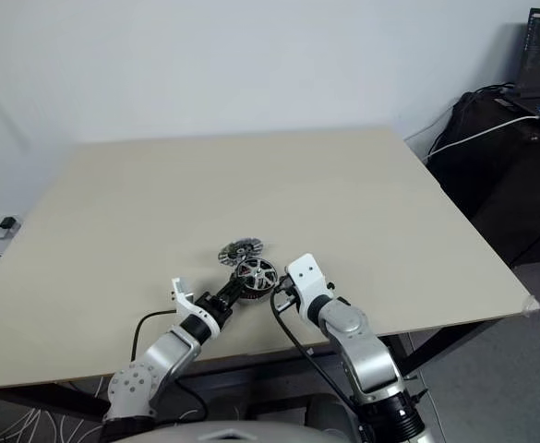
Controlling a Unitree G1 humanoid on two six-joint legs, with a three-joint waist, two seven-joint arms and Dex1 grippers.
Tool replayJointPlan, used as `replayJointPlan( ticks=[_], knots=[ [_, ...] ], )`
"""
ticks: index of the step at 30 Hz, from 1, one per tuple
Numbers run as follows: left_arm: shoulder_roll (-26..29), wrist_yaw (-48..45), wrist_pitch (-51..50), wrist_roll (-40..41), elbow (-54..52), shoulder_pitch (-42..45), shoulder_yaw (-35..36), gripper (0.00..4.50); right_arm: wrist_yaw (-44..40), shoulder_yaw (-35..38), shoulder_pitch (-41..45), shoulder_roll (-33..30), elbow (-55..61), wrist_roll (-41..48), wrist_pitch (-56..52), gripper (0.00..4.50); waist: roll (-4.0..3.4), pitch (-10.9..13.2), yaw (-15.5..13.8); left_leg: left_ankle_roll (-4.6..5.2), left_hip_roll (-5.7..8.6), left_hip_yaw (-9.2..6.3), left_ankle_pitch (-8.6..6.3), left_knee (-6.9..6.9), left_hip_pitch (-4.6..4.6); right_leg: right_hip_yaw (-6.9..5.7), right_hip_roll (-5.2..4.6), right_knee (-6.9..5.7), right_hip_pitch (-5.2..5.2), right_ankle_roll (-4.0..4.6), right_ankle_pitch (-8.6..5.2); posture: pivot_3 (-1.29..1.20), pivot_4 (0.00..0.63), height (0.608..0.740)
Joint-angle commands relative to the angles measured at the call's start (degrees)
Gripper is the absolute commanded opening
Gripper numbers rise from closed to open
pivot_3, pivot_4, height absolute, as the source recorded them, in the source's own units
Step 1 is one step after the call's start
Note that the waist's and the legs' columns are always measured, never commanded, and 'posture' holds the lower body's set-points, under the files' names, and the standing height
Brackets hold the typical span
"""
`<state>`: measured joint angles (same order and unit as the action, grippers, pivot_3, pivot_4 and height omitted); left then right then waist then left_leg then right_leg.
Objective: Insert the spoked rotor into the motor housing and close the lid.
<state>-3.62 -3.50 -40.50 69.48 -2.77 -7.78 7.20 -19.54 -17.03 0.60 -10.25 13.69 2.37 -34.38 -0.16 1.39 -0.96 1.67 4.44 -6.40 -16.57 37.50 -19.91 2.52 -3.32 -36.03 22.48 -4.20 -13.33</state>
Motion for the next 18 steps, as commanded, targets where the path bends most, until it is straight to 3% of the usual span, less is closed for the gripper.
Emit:
replayJointPlan(
  ticks=[1, 9, 18],
  knots=[
    [-0.6, -0.4, -0.8, -0.4, -0.9, 1.0, 0.4, 1.71, 0.3, 0.5, 0.6, 0.2, 2.2, 0.2, 0.5, 0.00, 0.00, 0.0, 0.0, 0.00, 0.00, 0.00, 0.00, 0.00, 0.00, 0.00, 0.00, 0.00, 0.00, 0.00, 0.00, 0.00, 0.000, 0.740],
    [-1.1, -0.4, -0.6, -1.1, -2.9, -0.1, 1.6, 4.42, 0.4, 0.6, 0.5, 0.3, 2.1, 0.2, 0.5, 0.00, 0.00, 0.0, 0.0, -0.14, 0.00, 0.00, -0.05, 0.00, 0.02, 0.00, -0.02, 0.00, -0.03, -0.01, 0.01, 0.00, 0.000, 0.740],
    [0.3, -6.2, 3.7, -5.9, -10.7, -4.4, -0.1, 4.47, 0.5, 0.6, 0.4, 0.3, 2.0, 0.3, 0.5, 0.00, 0.02, 0.0, 0.3, -0.28, -0.02, 0.00, -0.11, -0.02, 0.02, 0.01, 0.02, -0.01, 0.02, 0.00, 0.01, 0.00, 0.000, 0.740]
  ],
)
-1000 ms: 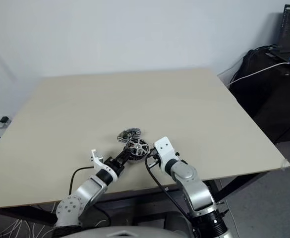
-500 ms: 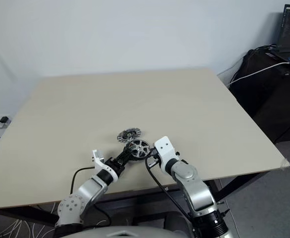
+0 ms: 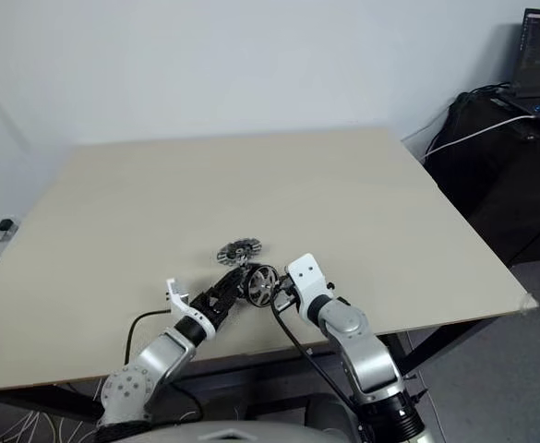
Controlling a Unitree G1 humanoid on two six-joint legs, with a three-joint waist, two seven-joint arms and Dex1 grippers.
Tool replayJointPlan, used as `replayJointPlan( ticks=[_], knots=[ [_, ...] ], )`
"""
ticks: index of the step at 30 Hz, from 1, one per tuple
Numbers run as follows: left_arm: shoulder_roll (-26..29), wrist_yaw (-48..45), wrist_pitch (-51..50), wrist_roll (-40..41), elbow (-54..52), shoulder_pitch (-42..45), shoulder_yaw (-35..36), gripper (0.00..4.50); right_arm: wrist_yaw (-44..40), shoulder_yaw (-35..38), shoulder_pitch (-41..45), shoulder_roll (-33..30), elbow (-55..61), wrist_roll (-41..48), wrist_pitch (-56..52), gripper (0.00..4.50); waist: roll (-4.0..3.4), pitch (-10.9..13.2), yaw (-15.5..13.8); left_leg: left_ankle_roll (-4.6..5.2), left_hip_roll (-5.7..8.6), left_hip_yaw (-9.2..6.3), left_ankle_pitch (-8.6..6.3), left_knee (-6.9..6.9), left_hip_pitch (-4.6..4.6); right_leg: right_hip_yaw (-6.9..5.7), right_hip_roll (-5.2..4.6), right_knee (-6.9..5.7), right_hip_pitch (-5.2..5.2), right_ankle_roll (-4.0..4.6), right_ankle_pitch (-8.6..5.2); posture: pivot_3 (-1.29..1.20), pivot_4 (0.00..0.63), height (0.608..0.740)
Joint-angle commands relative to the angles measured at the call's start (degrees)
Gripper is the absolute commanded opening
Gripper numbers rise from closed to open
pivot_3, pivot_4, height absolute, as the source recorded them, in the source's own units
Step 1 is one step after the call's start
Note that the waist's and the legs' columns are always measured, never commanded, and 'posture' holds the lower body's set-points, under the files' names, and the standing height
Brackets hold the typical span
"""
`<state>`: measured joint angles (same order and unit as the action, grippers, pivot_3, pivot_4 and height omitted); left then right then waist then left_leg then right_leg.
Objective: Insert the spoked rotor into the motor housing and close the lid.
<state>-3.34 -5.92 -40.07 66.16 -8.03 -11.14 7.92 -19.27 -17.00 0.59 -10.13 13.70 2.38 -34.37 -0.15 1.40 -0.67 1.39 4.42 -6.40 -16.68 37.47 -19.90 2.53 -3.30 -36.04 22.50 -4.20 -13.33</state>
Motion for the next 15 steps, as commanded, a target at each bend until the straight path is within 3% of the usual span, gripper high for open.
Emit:
replayJointPlan(
  ticks=[1, 8, 11, 15],
  knots=[
    [0.4, -5.2, 4.3, -3.8, -6.5, -1.9, -1.2, 4.47, 0.2, 0.6, 0.4, 0.1, 2.0, 0.3, 0.5, 0.00, 0.02, 0.0, 0.0, 0.00, 0.00, 0.00, 0.00, -0.01, -0.01, 0.00, 0.00, 0.00, 0.01, 0.01, -0.01, 0.00, 0.000, 0.740],
    [2.6, -13.2, 12.5, -11.4, -14.1, -8.3, -2.5, 4.47, -0.1, 0.9, -0.2, -0.5, 2.0, 0.8, 0.0, 0.00, -0.01, 0.2, -0.2, -0.02, 0.01, 0.02, -0.07, -0.04, -0.03, -0.01, -0.07, 0.06, 0.00, 0.05, -0.04, 0.00, 0.000, 0.740],
    [3.9, -13.6, 15.1, -15.7, -15.9, -10.0, -3.3, 3.85, -0.1, 0.8, -0.2, -0.7, 1.9, 0.7, 0.0, 0.00, -0.07, 0.2, -0.1, -0.01, 0.00, 0.02, -0.07, -0.04, -0.03, -0.02, -0.07, 0.05, -0.01, 0.03, -0.05, 0.00, 0.000, 0.740],
    [4.4, -14.2, 16.6, -17.6, -17.4, -12.1, -4.0, 2.57, -0.3, 0.8, -0.3, -0.8, 1.9, 0.8, -0.3, 0.00, -0.01, 0.3, -0.1, 0.00, 0.01, 0.02, -0.08, -0.04, -0.04, -0.02, -0.07, 0.05, 0.00, 0.03, -0.05, 0.00, 0.000, 0.740]
  ],
)
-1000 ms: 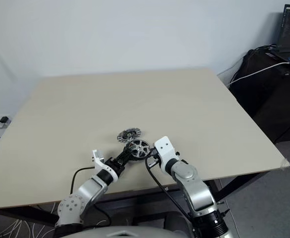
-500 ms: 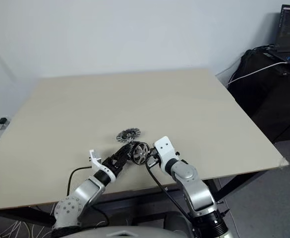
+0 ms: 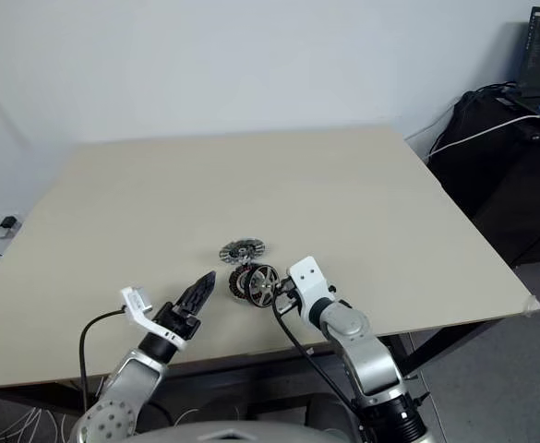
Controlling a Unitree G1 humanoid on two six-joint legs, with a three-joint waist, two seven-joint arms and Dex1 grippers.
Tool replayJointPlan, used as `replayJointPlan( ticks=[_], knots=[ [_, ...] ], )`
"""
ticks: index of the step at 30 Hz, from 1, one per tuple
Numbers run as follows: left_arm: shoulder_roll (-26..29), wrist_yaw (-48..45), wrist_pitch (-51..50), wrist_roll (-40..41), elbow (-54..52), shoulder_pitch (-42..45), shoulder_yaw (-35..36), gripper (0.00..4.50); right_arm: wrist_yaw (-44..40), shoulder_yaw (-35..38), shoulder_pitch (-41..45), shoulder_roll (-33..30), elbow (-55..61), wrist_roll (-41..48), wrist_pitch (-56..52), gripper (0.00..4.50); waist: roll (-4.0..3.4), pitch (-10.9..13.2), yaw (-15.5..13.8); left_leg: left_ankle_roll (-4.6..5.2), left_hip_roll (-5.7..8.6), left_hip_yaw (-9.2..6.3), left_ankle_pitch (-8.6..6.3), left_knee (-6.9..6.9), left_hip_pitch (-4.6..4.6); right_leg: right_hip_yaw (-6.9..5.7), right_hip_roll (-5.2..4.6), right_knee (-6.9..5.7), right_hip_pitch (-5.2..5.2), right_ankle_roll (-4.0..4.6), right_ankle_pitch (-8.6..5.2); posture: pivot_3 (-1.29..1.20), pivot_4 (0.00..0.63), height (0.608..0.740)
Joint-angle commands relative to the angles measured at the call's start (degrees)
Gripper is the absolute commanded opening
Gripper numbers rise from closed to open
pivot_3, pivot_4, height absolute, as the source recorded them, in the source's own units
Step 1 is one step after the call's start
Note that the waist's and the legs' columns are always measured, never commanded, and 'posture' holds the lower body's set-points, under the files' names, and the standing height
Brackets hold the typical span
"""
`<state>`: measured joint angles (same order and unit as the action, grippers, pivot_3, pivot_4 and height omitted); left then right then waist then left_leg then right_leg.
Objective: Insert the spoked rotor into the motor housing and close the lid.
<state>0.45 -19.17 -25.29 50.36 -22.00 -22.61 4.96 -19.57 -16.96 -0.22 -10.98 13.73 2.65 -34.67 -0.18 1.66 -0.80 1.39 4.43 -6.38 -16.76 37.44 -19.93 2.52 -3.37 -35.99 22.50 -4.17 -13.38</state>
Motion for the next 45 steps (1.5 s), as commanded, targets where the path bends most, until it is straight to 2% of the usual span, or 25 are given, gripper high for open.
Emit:
replayJointPlan(
  ticks=[1, 7, 8, 13, 16, 21, 45],
  knots=[
    [0.8, -0.9, 2.1, -2.8, -3.5, -1.0, -1.3, 2.19, -0.2, 0.8, 0.5, 0.0, 1.9, 0.6, 0.0, 0.00, 0.01, 0.0, 0.0, 0.00, 0.00, 0.00, 0.00, 0.00, 0.00, 0.00, 0.00, 0.00, 0.00, 0.00, 0.00, 0.00, 0.000, 0.740],
    [2.1, -0.4, 3.5, -6.8, -2.2, -2.5, -1.9, 0.23, -1.0, 0.7, 0.0, 0.0, 1.7, 1.5, -0.7, 0.00, -0.01, 0.2, 0.0, 0.01, -0.01, -0.01, -0.01, 0.00, 0.00, -0.01, 0.01, 0.00, 0.00, -0.01, -0.01, 0.00, 0.000, 0.740],
    [2.2, -0.3, 3.9, -7.5, -2.0, -2.5, -1.9, 0.04, -1.0, 0.6, 0.0, -0.1, 1.6, 1.4, -0.8, 0.00, 0.01, 0.2, 0.0, 0.01, -0.01, -0.01, -0.01, 0.00, 0.00, -0.01, 0.00, 0.00, 0.00, -0.01, -0.01, 0.00, 0.000, 0.740],
    [2.2, 1.2, 4.6, -11.1, -0.5, -1.7, -1.8, 0.04, -1.9, 0.0, -0.5, -0.5, 1.2, 2.0, -2.0, 0.00, 0.01, 0.3, 0.0, 0.02, -0.01, -0.01, -0.01, 0.00, 0.00, -0.02, 0.01, 0.00, 0.00, -0.02, 0.00, 0.00, 0.000, 0.740],
    [2.2, 1.4, 4.5, -12.1, 0.0, -1.7, -2.0, 0.00, -2.8, -0.1, -0.8, -0.8, 1.3, 2.5, -2.5, 0.54, 0.01, 0.3, 0.0, 0.03, -0.01, -0.01, -0.01, 0.00, 0.00, -0.02, 0.00, 0.00, 0.00, -0.02, 0.00, 0.00, 0.000, 0.740],
    [2.1, 1.6, 4.8, -13.4, 0.6, -1.6, -2.0, 0.00, -3.2, -0.8, -0.6, -1.6, 1.6, 2.3, -3.1, 2.12, 0.01, 0.3, 0.0, 0.03, -0.01, -0.01, -0.01, 0.00, 0.00, -0.02, 0.00, 0.00, 0.00, -0.02, 0.00, 0.00, 0.000, 0.740],
    [1.0, 1.2, 4.6, -13.2, 0.9, -0.9, -1.0, 0.00, -4.5, -3.5, 5.0, 0.8, -7.4, 1.3, -0.1, 2.12, 0.02, 0.3, 0.0, 0.03, 0.00, -0.01, -0.01, 0.00, 0.01, -0.03, 0.01, -0.01, 0.00, -0.04, 0.02, 0.00, 0.000, 0.740]
  ],
)
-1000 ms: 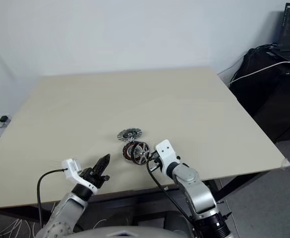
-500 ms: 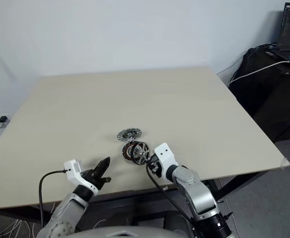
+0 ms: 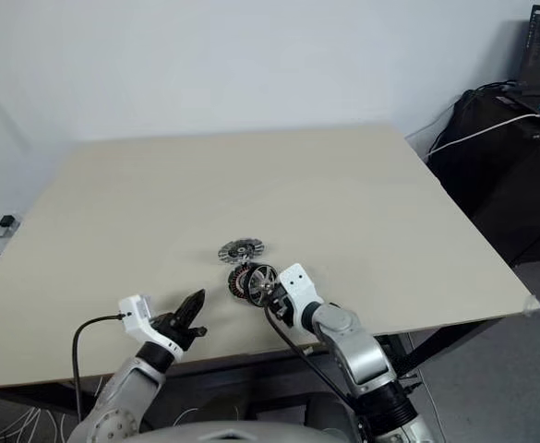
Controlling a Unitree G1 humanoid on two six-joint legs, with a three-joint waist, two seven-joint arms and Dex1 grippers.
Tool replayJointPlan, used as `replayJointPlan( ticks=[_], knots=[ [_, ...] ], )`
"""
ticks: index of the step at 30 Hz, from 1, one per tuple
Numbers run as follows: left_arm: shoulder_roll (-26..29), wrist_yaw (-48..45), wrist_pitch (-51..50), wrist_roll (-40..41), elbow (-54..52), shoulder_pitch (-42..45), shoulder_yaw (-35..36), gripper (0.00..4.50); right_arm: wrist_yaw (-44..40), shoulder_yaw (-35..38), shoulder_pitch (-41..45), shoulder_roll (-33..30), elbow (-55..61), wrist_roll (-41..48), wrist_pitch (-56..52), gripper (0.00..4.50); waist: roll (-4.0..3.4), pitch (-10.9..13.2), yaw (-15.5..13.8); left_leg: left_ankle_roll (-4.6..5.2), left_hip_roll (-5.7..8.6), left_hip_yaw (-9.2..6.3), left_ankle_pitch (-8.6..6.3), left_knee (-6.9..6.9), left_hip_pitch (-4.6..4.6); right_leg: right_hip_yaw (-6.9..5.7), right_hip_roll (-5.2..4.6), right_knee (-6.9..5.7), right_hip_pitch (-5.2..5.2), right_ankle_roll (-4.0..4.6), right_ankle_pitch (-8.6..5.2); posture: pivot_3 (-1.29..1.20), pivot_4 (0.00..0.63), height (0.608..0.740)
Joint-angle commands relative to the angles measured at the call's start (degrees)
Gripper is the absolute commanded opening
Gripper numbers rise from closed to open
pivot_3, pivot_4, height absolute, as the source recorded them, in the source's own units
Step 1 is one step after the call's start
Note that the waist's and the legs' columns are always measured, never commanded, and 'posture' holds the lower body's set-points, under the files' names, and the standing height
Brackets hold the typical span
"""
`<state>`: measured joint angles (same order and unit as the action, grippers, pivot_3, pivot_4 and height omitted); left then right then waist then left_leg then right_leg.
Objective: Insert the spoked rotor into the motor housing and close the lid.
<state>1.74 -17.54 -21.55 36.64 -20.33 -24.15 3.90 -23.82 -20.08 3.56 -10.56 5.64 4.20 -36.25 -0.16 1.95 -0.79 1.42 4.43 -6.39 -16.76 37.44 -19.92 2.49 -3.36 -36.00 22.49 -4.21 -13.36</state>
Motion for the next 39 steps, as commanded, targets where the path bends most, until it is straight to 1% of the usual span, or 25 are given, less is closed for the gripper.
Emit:
replayJointPlan(
  ticks=[1, 4, 5, 7, 11, 12, 21, 25, 28, 31, 33, 39],
  knots=[
    [-0.3, -0.4, 0.8, 0.5, -0.7, 0.7, 0.1, 0.00, -0.3, -0.4, 1.3, 0.5, 0.6, -0.3, 1.5, 2.12, 0.00, 0.0, 0.0, 0.00, 0.00, 0.00, 0.00, 0.00, 0.00, 0.00, 0.00, 0.00, 0.00, 0.00, 0.00, 0.00, 0.000, 0.740],
    [-0.5, -0.4, 0.7, 0.6, -0.8, 0.6, 0.1, 0.00, -0.4, -0.5, 1.4, 0.6, 0.5, -0.3, 1.7, 2.12, 0.00, 0.0, 0.1, 0.00, 0.00, 0.01, 0.00, 0.00, 0.00, 0.01, 0.00, 0.00, 0.00, 0.00, 0.00, 0.00, 0.000, 0.740],
    [-0.5, -0.4, 0.7, 0.6, -0.8, 0.7, 0.2, 0.00, -0.4, -0.5, 1.5, 0.6, 0.5, -0.4, 1.7, 1.94, 0.00, 0.0, 0.1, 0.00, 0.00, 0.01, 0.00, 0.00, 0.01, 0.01, 0.00, 0.00, 0.00, 0.00, 0.00, 0.00, 0.000, 0.740],
    [-0.6, -0.4, 0.6, 0.7, -0.7, 0.7, 0.2, 0.00, -0.4, -0.4, 1.5, 0.7, 0.5, -0.4, 1.9, 1.49, 0.00, 0.0, 0.1, 0.00, 0.00, 0.01, 0.00, 0.00, 0.01, 0.01, 0.01, -0.01, 0.00, 0.00, 0.00, 0.00, 0.000, 0.740],
    [-0.7, -0.4, 0.6, 0.6, -0.5, 0.7, 0.2, 0.00, -0.4, -0.2, 1.4, 0.7, 0.7, -0.4, 1.9, 0.17, 0.00, 0.0, 0.0, 0.00, 0.00, 0.01, 0.00, 0.00, 0.01, 0.01, 0.01, -0.01, 0.00, 0.00, 0.00, 0.00, 0.000, 0.740],
    [-0.7, -0.4, 0.5, 0.6, -0.5, 0.7, 0.2, 0.00, -0.4, -0.1, 1.3, 0.6, 0.8, -0.5, 1.9, 0.04, 0.00, 0.0, 0.0, 0.00, 0.00, 0.01, 0.00, 0.00, 0.01, 0.01, 0.01, -0.01, 0.00, 0.00, 0.00, 0.00, 0.000, 0.740],
    [-1.0, -0.5, 0.4, 0.9, -0.2, 0.8, 0.1, 0.00, -1.4, 0.2, 1.6, -0.8, 4.6, 0.0, 1.1, 0.04, 0.00, 0.0, 0.0, 0.03, 0.00, 0.01, 0.02, 0.01, 0.01, 0.01, 0.00, -0.01, -0.01, 0.00, 0.01, 0.00, 0.000, 0.740],
    [-1.1, -0.6, 0.3, 1.0, -0.2, 0.8, 0.0, 0.00, -7.0, -4.2, 3.7, -6.6, 9.5, -1.6, 0.5, 0.04, -0.01, 0.0, 0.0, 0.14, 0.01, 0.02, 0.07, 0.02, 0.00, 0.02, -0.01, 0.00, -0.01, -0.01, 0.01, 0.00, 0.000, 0.740],
    [-1.2, -0.6, 0.2, 1.0, 0.0, 1.1, -0.1, 0.00, -10.9, -7.5, 5.8, -10.3, 10.9, -2.4, 0.1, 0.04, 0.02, 0.0, 0.1, 0.17, -0.01, 0.02, 0.09, 0.03, 0.02, 0.01, 0.01, -0.01, -0.02, -0.01, 0.01, 0.00, 0.000, 0.740],
    [-1.5, -0.6, 0.3, 0.9, 0.3, 1.3, -0.2, 0.00, -14.5, -11.4, 9.2, -13.4, 9.8, -4.5, 0.6, 0.04, 0.03, 0.0, 0.0, 0.27, -0.02, 0.01, 0.15, 0.04, 0.02, -0.01, 0.01, -0.01, -0.02, -0.01, 0.01, 0.00, 0.000, 0.740],
    [-1.8, -0.7, 0.5, 0.9, 0.5, 1.2, -0.4, 0.00, -16.6, -13.6, 11.6, -14.3, 8.1, -5.8, 1.3, 0.04, 0.03, 0.0, 0.1, 0.27, -0.01, 0.02, 0.16, 0.05, 0.02, 0.01, 0.00, -0.01, -0.03, -0.02, 0.01, 0.00, 0.000, 0.740],
    [-2.7, -0.8, 1.0, 1.0, 0.3, 0.2, -0.6, 0.00, -20.2, -15.8, 18.0, -14.0, 1.8, -8.2, 4.3, 0.04, 0.15, -0.1, 0.4, 0.25, -0.06, 0.02, 0.17, 0.07, 0.10, 0.01, 0.05, -0.03, -0.09, -0.03, 0.03, 0.00, 0.000, 0.740]
  ],
)
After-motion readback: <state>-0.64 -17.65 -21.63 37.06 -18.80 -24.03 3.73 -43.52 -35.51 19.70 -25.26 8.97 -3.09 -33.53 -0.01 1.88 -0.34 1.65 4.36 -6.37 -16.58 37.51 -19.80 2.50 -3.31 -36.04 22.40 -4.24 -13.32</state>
